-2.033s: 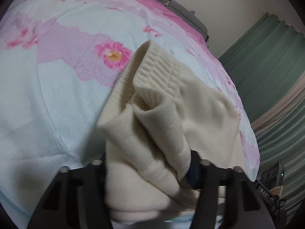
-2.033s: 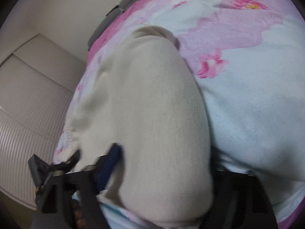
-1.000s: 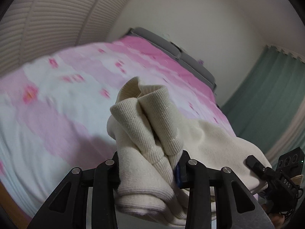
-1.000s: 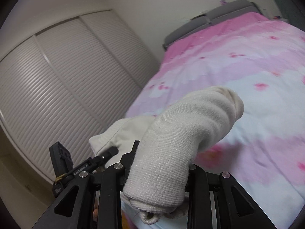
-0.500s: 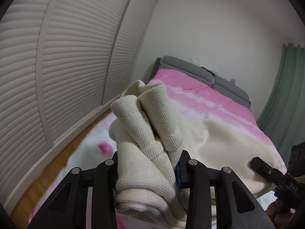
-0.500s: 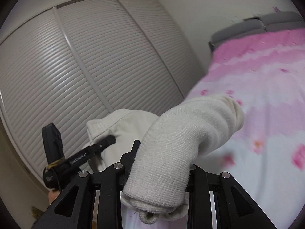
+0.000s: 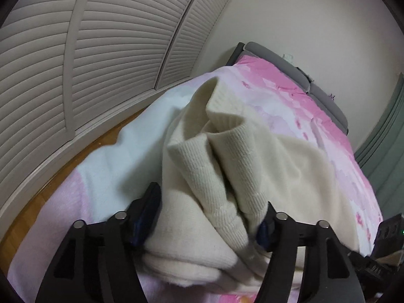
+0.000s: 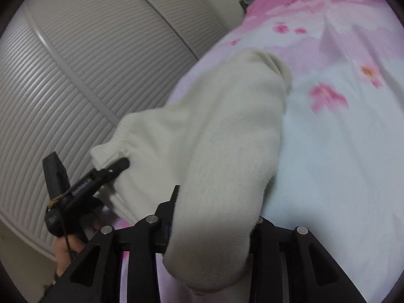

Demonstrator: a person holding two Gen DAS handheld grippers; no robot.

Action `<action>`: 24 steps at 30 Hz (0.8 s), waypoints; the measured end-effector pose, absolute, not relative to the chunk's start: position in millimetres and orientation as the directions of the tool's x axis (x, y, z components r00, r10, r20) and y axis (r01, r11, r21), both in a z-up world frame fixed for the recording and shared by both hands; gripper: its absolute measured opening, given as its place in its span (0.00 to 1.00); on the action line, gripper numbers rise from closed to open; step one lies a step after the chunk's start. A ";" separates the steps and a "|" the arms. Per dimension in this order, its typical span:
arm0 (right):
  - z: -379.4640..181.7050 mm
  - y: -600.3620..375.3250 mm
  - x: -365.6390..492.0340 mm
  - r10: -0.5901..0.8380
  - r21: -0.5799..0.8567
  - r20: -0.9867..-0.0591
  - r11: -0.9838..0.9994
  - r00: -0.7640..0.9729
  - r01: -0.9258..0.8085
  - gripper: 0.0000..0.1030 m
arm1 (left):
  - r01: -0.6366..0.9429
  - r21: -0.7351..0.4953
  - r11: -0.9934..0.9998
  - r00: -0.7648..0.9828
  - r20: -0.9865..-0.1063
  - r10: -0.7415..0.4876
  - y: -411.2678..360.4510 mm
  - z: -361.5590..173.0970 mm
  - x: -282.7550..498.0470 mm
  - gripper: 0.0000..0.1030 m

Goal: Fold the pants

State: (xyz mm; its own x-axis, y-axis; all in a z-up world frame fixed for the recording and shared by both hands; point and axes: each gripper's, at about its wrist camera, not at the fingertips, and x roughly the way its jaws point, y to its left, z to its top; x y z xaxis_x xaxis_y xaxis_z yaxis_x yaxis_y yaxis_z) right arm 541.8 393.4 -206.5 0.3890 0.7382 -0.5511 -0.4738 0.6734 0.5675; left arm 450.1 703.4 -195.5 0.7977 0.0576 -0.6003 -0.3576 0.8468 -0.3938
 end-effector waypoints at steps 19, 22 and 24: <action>-109.8 332.7 461.4 0.585 0.202 -0.439 0.804 0.682 -0.559 0.80 | -0.461 -0.097 0.882 0.797 -0.482 0.363 572.3 -109.2 340.8 0.90; -91.8 311.6 430.1 0.564 0.124 -0.406 0.813 0.719 -0.568 0.84 | -0.451 -0.076 0.889 0.787 -0.503 0.357 525.6 -95.2 311.9 0.90; -79.5 289.9 408.8 0.553 0.100 -0.400 0.819 0.731 -0.564 0.85 | -0.453 -0.059 0.890 0.781 -0.507 0.364 490.5 -84.8 288.6 0.90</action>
State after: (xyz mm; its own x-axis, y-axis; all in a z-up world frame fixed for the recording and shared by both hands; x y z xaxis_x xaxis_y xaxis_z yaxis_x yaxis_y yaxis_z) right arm 408.8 289.9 -79.5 0.7313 0.5526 -0.3999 -0.5644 0.8194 0.1001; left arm 288.6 490.5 -84.8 0.7810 0.3639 -0.5075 -0.4527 0.8898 -0.0586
